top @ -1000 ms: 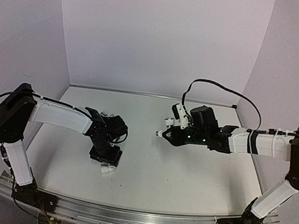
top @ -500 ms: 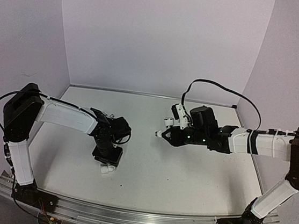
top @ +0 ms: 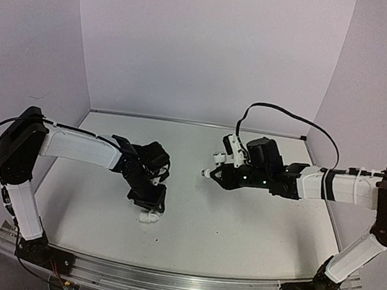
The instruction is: Install the water faucets
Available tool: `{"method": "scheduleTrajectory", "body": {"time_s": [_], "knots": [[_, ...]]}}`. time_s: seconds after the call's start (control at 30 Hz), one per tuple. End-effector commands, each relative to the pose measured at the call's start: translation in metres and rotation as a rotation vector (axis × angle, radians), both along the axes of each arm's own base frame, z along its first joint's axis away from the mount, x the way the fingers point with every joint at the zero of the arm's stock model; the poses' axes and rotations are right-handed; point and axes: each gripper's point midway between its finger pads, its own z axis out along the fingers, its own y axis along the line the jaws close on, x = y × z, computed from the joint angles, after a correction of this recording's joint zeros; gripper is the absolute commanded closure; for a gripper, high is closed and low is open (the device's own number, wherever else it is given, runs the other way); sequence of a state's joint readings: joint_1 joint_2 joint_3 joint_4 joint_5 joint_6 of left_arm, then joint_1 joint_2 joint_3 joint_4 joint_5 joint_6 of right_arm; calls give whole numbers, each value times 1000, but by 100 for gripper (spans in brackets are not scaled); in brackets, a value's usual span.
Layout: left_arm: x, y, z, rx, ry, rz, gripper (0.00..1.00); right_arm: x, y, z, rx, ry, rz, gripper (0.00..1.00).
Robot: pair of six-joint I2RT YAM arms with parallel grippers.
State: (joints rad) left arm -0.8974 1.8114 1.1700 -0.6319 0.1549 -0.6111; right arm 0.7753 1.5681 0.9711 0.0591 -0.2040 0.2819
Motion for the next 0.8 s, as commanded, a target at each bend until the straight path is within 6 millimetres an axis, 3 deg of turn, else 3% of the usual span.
{"method": "scheduleTrajectory", "body": {"time_s": [0.0,0.13,0.3,0.57,0.77], "knots": [[11,-60,85,-484,-74,-145,100,2,-3,37,71,-84,-30,100],[0,-80,143,-928,-71,-318,100,1,-7,41,76,-91,-42,100],[-4,-86,154,-1108,-109,-438,100,0,-9,48,91,-101,-51,100],[-15,-79,117,-1242,-120,-572,100,1,-14,55,99,-120,-73,100],[-4,-85,96,-1266,-93,-570,100,0,-13,56,101,-120,-70,100]]}}
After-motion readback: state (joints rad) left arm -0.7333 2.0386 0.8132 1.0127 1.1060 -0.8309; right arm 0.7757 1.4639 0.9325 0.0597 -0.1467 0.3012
